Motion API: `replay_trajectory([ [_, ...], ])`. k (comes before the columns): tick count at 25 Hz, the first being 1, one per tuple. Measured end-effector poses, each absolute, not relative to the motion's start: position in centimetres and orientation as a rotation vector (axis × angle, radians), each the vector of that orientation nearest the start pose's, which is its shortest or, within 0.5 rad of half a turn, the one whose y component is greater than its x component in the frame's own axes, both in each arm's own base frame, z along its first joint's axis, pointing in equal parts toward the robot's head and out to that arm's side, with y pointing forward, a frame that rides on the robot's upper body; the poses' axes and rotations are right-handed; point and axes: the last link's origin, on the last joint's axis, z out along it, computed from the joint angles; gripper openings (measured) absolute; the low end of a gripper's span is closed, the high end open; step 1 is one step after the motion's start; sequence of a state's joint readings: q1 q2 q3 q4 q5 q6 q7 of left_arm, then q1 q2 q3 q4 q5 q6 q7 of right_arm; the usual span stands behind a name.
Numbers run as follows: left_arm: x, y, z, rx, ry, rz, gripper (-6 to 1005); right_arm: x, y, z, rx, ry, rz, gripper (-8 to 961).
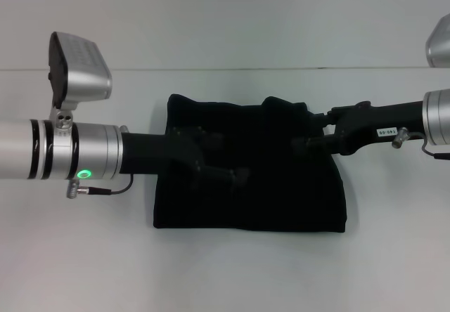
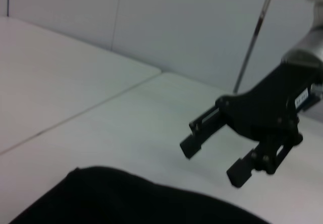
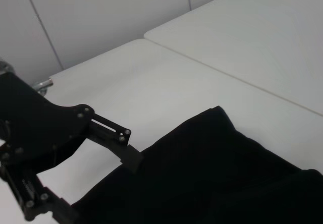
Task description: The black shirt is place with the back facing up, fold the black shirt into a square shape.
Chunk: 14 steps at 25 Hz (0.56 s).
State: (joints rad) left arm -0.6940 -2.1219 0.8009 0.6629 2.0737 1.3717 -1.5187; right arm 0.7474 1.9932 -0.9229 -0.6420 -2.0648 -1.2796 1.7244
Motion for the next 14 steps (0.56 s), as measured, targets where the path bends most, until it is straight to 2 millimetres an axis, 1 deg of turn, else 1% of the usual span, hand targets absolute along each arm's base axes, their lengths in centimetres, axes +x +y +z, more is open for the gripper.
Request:
replay_trajectory([
  [1,-21.2,37.5,-3.4,-2.799,-0.580,-0.493,908,21.8,40.8,0.2,-2.722,0.712,0.331,698],
  [6,-21.4,37.6,-3.0,-2.796,-0.563,-0.466,938,22.1,40.9,0.1,-2.713,0.690,0.312,837],
  [9,-21.6,37.6,-2.9,-2.792,-0.552,-0.444,938,22.1,40.9,0.0,-2.708,0.688,0.310,917],
  [14,-21.7,37.9,-2.3,-2.778,-0.504,-0.407,938,22.2,40.9,-0.1,-2.704,0.698,0.303,917],
])
